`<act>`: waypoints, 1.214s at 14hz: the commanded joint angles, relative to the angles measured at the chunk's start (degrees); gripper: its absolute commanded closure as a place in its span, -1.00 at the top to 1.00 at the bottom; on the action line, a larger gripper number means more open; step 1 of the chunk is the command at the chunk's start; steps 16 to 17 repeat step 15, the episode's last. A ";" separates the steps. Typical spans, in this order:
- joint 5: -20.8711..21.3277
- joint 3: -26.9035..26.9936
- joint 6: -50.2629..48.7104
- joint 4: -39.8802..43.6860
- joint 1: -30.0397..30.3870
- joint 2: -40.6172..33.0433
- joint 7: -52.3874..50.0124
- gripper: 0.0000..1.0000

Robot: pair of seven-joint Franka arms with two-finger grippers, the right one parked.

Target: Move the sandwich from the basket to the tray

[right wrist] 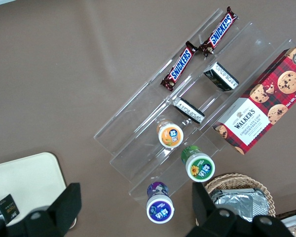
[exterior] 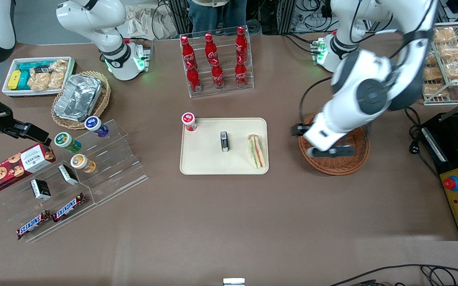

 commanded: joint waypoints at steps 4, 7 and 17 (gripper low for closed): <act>3.68 5.10 -3.96 0.67 2.38 -5.02 9.49 0.99; 9.21 5.80 -6.41 0.67 3.26 -6.34 10.72 0.99; 6.85 5.62 -13.19 9.98 11.17 -5.82 24.97 1.00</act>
